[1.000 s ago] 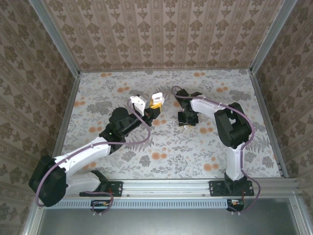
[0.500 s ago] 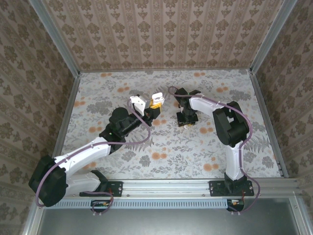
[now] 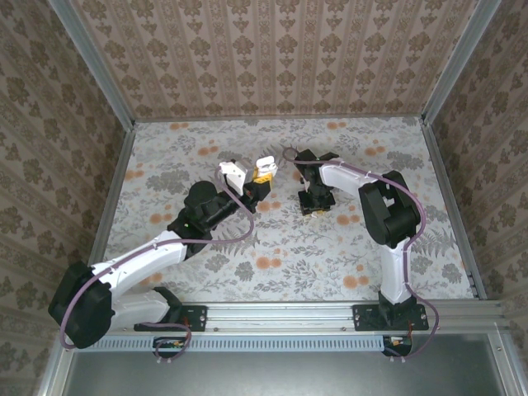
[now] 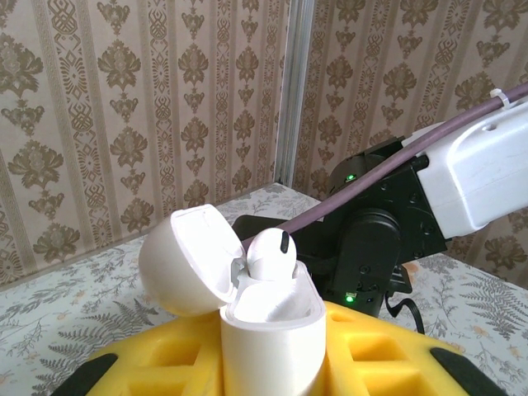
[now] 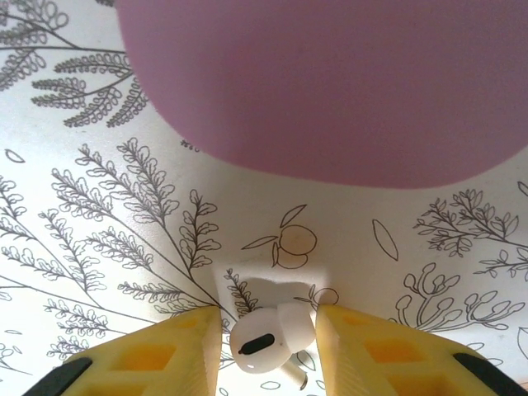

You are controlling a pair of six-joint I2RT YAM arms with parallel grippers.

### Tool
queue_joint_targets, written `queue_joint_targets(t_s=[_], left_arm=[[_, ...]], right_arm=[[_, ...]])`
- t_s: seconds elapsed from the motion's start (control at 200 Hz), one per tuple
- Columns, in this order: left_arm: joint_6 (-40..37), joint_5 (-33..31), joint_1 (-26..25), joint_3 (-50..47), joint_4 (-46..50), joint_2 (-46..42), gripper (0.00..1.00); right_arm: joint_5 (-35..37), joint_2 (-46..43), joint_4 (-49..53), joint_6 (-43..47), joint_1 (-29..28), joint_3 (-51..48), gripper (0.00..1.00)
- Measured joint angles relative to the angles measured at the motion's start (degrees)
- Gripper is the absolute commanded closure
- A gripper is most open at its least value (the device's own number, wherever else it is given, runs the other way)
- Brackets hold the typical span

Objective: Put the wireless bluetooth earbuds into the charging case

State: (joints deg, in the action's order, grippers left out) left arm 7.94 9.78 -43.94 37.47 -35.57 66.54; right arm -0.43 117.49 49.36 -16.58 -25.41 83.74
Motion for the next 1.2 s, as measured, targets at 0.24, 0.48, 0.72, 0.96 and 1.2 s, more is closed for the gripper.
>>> queue_joint_targets(t_s=[0.24, 0.48, 0.72, 0.96, 1.2], left_arm=[[0.0, 0.0, 0.0, 0.0, 0.2, 0.0, 0.72], [0.0, -0.2, 0.0, 0.0, 0.2, 0.0, 0.72], [0.0, -0.2, 0.0, 0.0, 0.2, 0.0, 0.72], [0.0, -0.2, 0.0, 0.0, 0.2, 0.0, 0.72], [0.0, -0.2, 0.0, 0.0, 0.2, 0.0, 0.72]], right_arm=[[0.1, 0.7, 0.6, 2.6, 0.0, 1.1, 0.61], [0.1, 0.8, 0.7, 3.5, 0.1, 1.1, 0.65], [0.1, 0.8, 0.7, 3.4, 0.3, 1.0, 0.67], [0.1, 0.7, 0.7, 3.1, 0.3, 1.0, 0.71], [0.0, -0.8, -0.3, 2.3, 0.4, -0.5, 0.71]])
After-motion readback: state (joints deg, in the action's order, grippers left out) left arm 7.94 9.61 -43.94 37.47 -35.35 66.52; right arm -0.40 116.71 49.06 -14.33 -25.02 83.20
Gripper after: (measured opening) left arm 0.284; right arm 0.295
